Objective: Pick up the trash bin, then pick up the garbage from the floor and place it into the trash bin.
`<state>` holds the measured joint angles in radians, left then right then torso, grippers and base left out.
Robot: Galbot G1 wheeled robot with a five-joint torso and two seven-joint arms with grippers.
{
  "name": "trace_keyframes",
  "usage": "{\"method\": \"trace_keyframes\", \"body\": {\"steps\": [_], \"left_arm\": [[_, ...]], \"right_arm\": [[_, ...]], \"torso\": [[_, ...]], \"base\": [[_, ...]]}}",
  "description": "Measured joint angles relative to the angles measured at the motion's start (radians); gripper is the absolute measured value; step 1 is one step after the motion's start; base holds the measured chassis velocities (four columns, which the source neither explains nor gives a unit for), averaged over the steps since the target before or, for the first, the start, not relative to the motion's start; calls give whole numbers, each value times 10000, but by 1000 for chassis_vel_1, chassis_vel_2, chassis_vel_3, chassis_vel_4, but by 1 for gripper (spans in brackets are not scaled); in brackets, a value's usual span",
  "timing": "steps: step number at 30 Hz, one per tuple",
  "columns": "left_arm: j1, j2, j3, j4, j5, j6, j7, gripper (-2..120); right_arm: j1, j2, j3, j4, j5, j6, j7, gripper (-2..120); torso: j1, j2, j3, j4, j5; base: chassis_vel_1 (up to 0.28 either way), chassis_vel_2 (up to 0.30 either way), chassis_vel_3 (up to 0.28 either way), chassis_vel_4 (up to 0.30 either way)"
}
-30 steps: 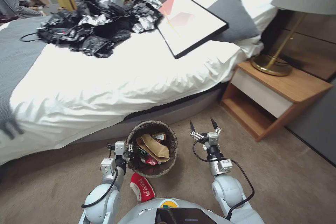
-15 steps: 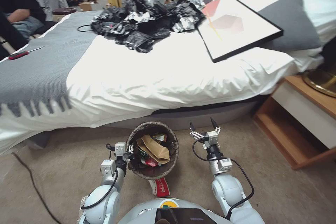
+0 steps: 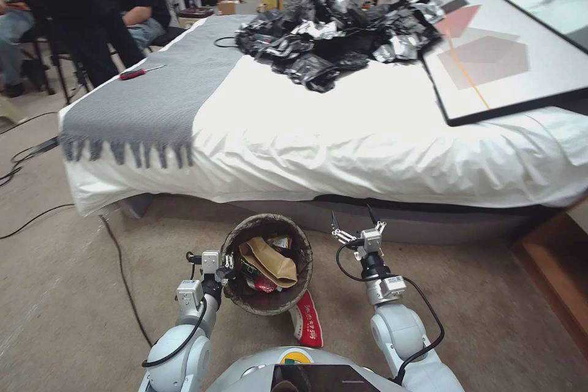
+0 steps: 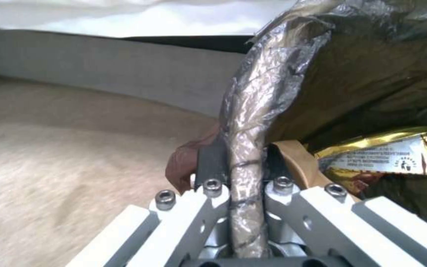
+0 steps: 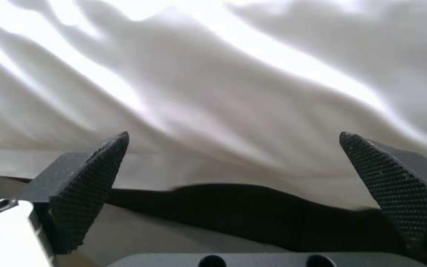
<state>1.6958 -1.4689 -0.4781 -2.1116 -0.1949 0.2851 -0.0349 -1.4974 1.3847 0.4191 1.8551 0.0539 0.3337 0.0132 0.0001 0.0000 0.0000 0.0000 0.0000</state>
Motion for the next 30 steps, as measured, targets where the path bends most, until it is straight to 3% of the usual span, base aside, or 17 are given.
{"method": "trace_keyframes", "body": {"steps": [13, 30], "left_arm": [[-28, 1, 6, 14, 3, 0, 1, 2], [-44, -20, -25, 38, 3, -64, -5, 2]], "right_arm": [[15, -1, -2, -2, 3, -8, -32, 100], [20, 33, 15, -25, -3, -12, -145, 100]], "torso": [[0, 0, 0, 0, -1], [0, 0, 0, -2, 0]], "base": [[113, 110, 122, 117], [10, 8, 8, 13]]}}
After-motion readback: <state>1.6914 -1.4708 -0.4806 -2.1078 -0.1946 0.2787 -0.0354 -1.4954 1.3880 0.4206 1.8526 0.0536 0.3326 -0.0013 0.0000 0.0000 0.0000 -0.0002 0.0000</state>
